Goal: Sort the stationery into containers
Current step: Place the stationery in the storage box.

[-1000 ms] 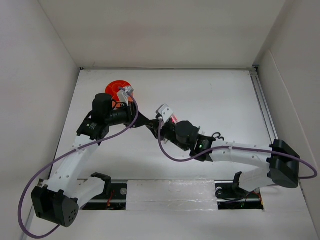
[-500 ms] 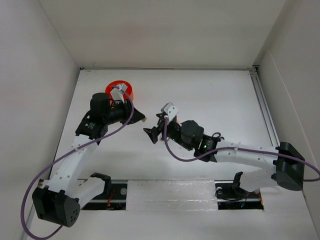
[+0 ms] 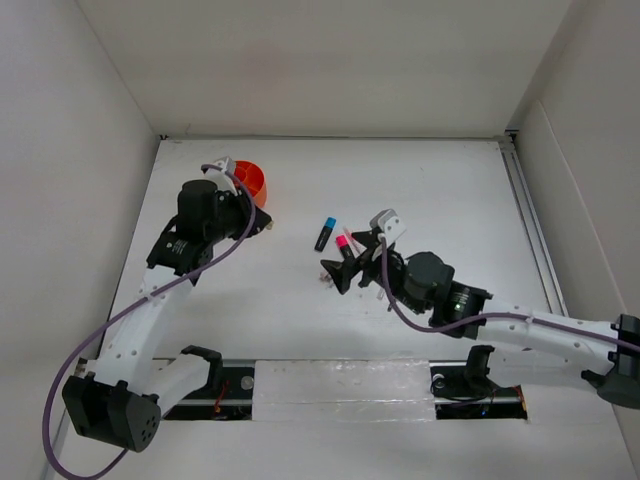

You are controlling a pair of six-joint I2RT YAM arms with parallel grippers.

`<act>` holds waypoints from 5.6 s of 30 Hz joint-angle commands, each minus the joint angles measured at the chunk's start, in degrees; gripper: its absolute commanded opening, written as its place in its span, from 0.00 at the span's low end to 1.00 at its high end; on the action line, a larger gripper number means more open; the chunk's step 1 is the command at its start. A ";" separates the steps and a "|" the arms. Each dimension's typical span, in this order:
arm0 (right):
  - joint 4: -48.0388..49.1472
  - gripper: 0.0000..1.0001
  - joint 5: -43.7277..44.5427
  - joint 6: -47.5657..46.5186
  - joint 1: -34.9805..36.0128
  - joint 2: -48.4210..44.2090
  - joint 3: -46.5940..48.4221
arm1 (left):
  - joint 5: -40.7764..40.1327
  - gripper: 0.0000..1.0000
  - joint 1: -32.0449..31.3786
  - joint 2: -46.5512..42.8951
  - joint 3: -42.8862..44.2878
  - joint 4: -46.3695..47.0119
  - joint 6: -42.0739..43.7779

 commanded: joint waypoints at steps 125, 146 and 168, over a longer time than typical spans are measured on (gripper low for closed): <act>-46.92 1.00 17.10 30.49 7.96 -20.51 6.83 | -43.56 0.00 7.38 65.20 60.38 -18.06 -20.56; -46.92 1.00 17.10 30.49 8.49 -20.51 6.31 | -42.94 0.30 7.38 62.56 60.38 -16.92 -20.56; -52.64 1.00 21.15 34.90 4.81 -8.29 9.91 | -39.52 1.00 9.40 47.82 62.51 -21.92 -15.99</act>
